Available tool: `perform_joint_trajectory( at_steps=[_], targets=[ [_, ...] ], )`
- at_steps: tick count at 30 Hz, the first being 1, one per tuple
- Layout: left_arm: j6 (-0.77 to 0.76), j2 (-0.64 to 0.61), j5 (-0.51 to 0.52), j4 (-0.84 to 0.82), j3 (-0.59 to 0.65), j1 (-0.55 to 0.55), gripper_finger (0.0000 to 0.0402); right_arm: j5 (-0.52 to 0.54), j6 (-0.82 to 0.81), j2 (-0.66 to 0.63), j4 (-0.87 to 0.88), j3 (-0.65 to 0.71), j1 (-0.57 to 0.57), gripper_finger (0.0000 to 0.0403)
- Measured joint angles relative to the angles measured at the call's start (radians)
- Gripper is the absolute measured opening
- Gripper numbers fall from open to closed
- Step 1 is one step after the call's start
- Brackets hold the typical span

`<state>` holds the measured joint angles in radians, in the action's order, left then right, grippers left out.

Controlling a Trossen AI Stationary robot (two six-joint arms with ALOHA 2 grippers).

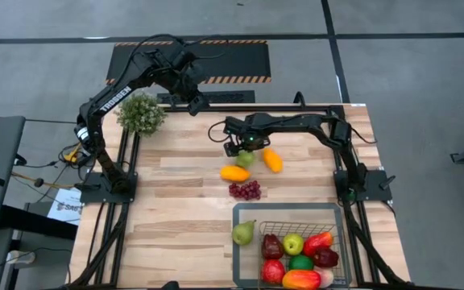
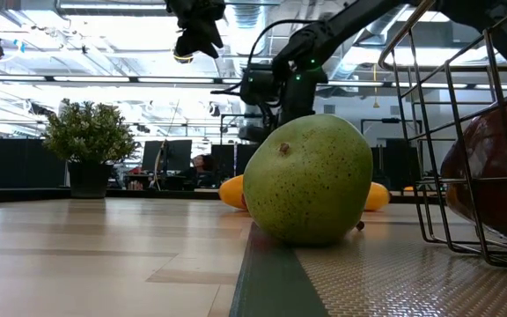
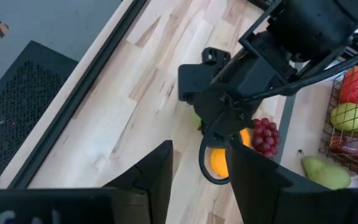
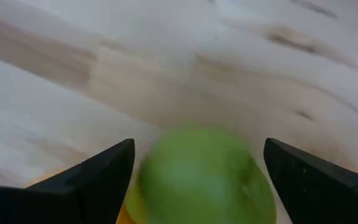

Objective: Build produce basket
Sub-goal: Put the top pear into the wire basket

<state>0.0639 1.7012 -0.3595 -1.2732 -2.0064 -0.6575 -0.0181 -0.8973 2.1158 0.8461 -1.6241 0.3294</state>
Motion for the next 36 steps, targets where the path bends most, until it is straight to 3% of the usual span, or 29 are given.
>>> perform_joint_trajectory(
  at_steps=[7, 15, 22, 26, 36],
  targets=[
    [0.013, 0.000, 0.000, 0.001, 0.000, 0.000, 0.0135, -0.010, 0.005, 0.002, 0.061, 0.000, -0.024, 0.0348],
    [0.021, 0.000, 0.000, 0.007, 0.000, 0.000, 0.0135, -0.010, 0.016, -0.010, 0.063, 0.001, -0.018, 0.0249],
    [0.023, 0.000, 0.000, -0.003, 0.000, 0.000, 0.0135, -0.010, 0.195, -0.133, 0.067, 0.000, -0.009, 0.0197],
    [0.041, 0.000, 0.000, -0.004, 0.000, 0.000, 0.0135, -0.006, 0.285, -0.170, 0.069, 0.000, -0.025, 0.0209],
    [0.052, 0.000, 0.003, -0.001, 0.000, 0.000, 0.0135, 0.003, 0.205, -0.097, 0.121, 0.002, -0.064, 0.0331]
  ],
)
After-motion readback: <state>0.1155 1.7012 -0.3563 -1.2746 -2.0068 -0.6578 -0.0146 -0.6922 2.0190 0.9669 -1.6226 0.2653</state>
